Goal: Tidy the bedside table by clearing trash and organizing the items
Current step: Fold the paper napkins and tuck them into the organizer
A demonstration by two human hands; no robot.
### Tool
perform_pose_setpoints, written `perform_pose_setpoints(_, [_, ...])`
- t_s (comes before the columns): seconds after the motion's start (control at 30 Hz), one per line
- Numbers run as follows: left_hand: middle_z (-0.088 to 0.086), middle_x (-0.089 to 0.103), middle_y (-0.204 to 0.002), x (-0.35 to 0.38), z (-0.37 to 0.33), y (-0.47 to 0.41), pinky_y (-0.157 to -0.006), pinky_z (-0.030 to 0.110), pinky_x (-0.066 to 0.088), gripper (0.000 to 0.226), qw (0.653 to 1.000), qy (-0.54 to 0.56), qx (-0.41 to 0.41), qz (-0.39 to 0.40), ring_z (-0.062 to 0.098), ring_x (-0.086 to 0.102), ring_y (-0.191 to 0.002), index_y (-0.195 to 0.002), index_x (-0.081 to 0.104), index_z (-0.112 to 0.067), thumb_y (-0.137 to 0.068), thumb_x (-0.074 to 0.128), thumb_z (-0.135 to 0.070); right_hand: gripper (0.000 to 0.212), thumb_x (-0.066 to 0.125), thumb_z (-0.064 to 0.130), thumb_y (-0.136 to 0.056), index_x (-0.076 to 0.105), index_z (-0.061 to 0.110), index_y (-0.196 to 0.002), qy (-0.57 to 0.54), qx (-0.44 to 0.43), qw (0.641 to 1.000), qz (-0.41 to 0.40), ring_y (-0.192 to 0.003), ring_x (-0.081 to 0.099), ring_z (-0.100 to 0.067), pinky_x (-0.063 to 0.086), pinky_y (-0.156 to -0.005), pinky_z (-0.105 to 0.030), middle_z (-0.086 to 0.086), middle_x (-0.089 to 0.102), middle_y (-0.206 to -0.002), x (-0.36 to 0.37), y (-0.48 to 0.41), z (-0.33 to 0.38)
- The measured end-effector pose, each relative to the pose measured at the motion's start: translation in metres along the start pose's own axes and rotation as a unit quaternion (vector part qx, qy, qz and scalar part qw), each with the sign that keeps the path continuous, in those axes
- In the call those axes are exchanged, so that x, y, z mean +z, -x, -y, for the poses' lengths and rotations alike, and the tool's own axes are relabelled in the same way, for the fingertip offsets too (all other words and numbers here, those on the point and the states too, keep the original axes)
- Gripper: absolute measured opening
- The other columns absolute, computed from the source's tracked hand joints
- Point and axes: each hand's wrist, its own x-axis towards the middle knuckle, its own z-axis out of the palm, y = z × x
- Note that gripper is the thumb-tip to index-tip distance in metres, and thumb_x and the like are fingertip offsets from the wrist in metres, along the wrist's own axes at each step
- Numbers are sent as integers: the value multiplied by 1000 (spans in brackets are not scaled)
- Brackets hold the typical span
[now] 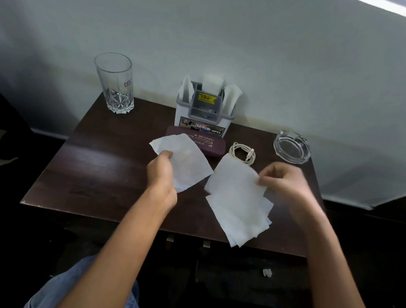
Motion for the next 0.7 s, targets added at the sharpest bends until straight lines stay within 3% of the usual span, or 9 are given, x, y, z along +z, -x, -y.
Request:
perform_pose_setpoints(0.13, [8, 68, -98, 2, 4, 0, -81, 42, 51, 23, 995, 14, -53, 78, 26, 65, -87, -108, 61, -12, -91, 48, -20, 24, 59, -4, -71, 51, 15, -57, -189, 2, 980, 58, -48, 45, -16, 42, -53, -28, -2, 50, -53, -18, 13, 19])
perform_pose_setpoints(0.23, [8, 69, -99, 7, 9, 5, -78, 40, 50, 25, 983, 42, -94, 151, 25, 65, -86, -106, 62, -12, -94, 43, -23, 27, 49, -8, -76, 43, 12, -60, -284, -45, 955, 67, -43, 43, -12, 42, -44, -20, 2, 42, -50, -24, 22, 34])
perform_pose_setpoints(0.33, [7, 69, -93, 13, 18, 13, -81, 38, 48, 30, 972, 54, -121, 195, 23, 64, -85, -100, 64, -13, -96, 38, -28, 26, 41, -8, -78, 39, 12, -62, -367, -80, 924, 77, -47, 44, -11, 40, -46, -18, 3, 41, -52, -25, 26, 45])
perform_pose_setpoints(0.43, [6, 69, -96, 18, 28, 20, -81, 35, 47, 41, 963, 52, -123, 234, 21, 64, -87, -113, 63, -12, -98, 32, -34, 19, 47, 0, -71, 41, 14, -60, -425, -85, 896, 94, -56, 49, -14, 43, -51, -22, 0, 43, -60, -17, 26, 50])
perform_pose_setpoints(0.53, [9, 70, -104, 20, 35, 23, -87, 37, 47, 51, 956, 44, -127, 262, 23, 65, -94, -117, 62, -12, -97, 30, -46, 19, 50, 2, -68, 44, 16, -56, -455, -58, 884, 89, -65, 51, -19, 43, -57, -27, -4, 45, -67, -2, 22, 47])
perform_pose_setpoints(0.63, [12, 67, -118, 18, 38, 21, -92, 38, 46, 64, 945, 58, -131, 293, 25, 63, -106, -121, 62, -14, -94, 24, -58, 26, 48, -5, -76, 42, 13, -58, -417, -4, 908, 25, -62, 49, -19, 43, -52, -25, -2, 46, -59, 16, 20, 41])
perform_pose_setpoints(0.7, [12, 68, -115, 18, 38, 20, -89, 37, 48, 70, 943, 74, -133, 296, 25, 64, -104, -122, 61, -14, -92, 22, -64, 30, 48, -9, -79, 42, 12, -58, -398, 30, 916, -30, -62, 50, -20, 46, -51, -26, -2, 48, -58, 27, 18, 35])
